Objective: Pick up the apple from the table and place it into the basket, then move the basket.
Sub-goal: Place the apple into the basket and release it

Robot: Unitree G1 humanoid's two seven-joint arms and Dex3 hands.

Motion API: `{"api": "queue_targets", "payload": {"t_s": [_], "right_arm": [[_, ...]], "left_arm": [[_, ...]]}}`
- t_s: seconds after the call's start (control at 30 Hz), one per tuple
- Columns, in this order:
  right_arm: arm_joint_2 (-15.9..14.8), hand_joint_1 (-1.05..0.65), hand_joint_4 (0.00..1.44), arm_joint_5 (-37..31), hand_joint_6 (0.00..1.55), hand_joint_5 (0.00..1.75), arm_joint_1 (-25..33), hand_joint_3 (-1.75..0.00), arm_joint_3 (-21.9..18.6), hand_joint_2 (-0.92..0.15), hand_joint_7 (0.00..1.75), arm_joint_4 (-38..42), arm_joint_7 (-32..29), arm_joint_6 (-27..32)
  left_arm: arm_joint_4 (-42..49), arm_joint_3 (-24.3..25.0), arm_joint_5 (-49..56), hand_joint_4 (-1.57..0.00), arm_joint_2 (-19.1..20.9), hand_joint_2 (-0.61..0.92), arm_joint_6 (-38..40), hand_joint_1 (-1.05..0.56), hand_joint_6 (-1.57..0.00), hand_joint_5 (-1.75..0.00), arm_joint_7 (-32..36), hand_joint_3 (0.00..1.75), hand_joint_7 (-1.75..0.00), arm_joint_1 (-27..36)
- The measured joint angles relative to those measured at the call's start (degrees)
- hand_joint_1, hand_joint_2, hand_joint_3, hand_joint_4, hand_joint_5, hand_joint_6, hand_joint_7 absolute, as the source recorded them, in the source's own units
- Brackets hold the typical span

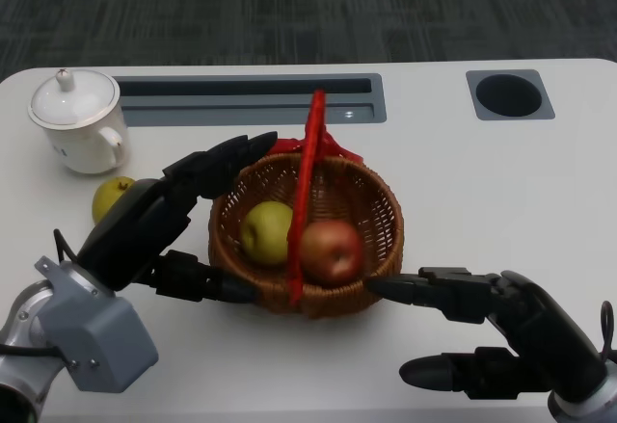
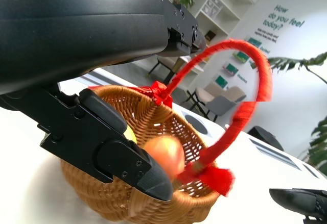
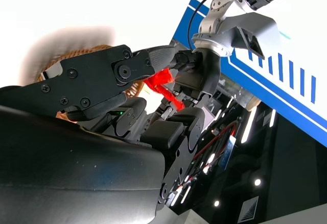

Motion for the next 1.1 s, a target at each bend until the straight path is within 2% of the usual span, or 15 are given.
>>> {"api": "queue_targets", "payload": {"t_s": [0.17,0.37,0.67,0.93,1.1], "right_arm": [[-1.12,-0.38,0.74,0.88,0.66,0.0,-0.22,-0.04,-0.04,-0.92,0.0,-0.72,0.56,-0.06],[-5.29,-0.43,0.7,0.86,0.65,0.0,-2.0,-0.08,-1.11,-0.92,0.01,-5.51,1.18,-0.61],[-9.11,-0.46,0.7,1.74,0.64,0.0,-2.95,-0.05,-0.09,-0.92,0.0,-13.28,3.27,1.86],[-9.19,-0.47,0.69,-2.45,0.64,0.0,-6.58,-0.05,-0.21,-0.92,0.0,-13.3,3.42,3.75],[-9.04,-0.47,0.67,-4.4,0.6,0.0,-10.1,-0.04,0.31,-0.92,0.0,-8.57,3.5,4.8]], "left_arm": [[-0.12,0.75,-0.42,-0.07,0.17,0.77,-1.05,-0.78,-0.12,-0.02,-0.55,0.0,-0.02,0.04],[-1.1,2.09,-1.3,-0.12,0.47,0.71,-2.64,-0.73,-0.16,-0.03,-0.56,0.0,-0.02,0.71],[-5.22,4.28,-3.09,-0.26,1.13,0.67,-3.11,-0.64,-0.26,-0.06,-1.06,0.01,-0.03,6.28],[-8.21,5.8,-15.85,-0.39,2.41,0.71,-4.07,-0.64,-0.37,-0.06,-9.12,0.01,-0.04,11.15],[-12.1,6.69,-22.56,-0.52,4.24,0.72,-2.89,-0.64,-0.5,-0.07,-15.39,0.0,-0.06,13.83]]}}
